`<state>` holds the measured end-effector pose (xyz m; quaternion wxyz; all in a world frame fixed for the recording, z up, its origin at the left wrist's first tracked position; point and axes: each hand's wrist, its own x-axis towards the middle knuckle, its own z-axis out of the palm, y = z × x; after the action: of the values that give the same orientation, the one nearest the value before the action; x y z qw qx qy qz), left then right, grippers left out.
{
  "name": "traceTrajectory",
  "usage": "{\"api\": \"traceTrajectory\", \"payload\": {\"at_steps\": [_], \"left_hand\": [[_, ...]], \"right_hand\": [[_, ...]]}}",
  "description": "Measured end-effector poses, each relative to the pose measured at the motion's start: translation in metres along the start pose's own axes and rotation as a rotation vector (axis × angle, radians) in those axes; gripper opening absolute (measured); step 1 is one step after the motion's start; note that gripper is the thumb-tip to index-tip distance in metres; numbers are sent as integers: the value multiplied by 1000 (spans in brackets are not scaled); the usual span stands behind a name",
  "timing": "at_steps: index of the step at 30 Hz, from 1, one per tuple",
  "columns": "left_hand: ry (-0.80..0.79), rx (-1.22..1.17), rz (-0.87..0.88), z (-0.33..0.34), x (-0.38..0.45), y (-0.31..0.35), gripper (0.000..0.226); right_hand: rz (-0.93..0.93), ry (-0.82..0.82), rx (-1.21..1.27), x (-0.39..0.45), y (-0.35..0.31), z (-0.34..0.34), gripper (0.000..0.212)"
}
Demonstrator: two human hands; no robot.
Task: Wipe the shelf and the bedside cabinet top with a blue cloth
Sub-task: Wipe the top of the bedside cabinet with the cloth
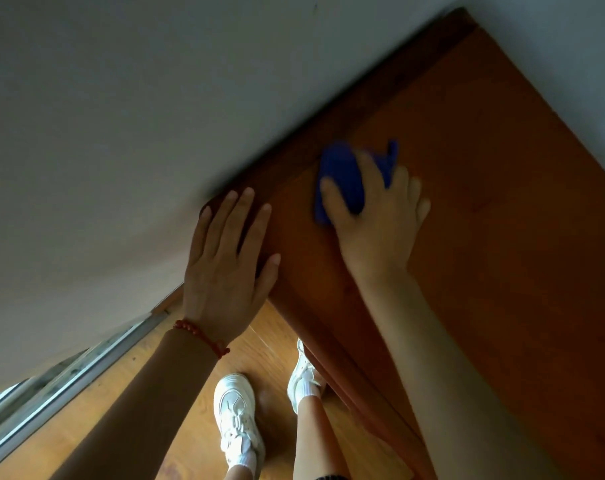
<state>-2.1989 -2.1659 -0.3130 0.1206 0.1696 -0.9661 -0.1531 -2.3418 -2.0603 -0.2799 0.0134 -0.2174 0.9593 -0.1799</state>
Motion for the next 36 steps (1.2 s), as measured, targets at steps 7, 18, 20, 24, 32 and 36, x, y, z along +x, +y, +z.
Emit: {"api": "traceTrajectory", "payload": {"at_steps": [7, 18, 20, 24, 32, 36], "left_hand": [[6, 1, 53, -2, -3, -6, 51], [24, 15, -104, -28, -35, -26, 48], [33, 15, -129, -31, -40, -27, 47], [41, -9, -183, -39, -49, -24, 45], [21, -31, -303, -29, -59, -12, 49], [19, -35, -367, -27, -61, 1, 50]], "right_hand": [[-50, 4, -51, 16, -24, 11, 55], [-115, -41, 10, -37, -49, 13, 52], [-142, -46, 17, -14, -66, 22, 53], [-209, -45, 7, -37, -61, 21, 52], [-566, -112, -3, -30, -70, 29, 52], [-581, -138, 12, -26, -66, 28, 54]]}}
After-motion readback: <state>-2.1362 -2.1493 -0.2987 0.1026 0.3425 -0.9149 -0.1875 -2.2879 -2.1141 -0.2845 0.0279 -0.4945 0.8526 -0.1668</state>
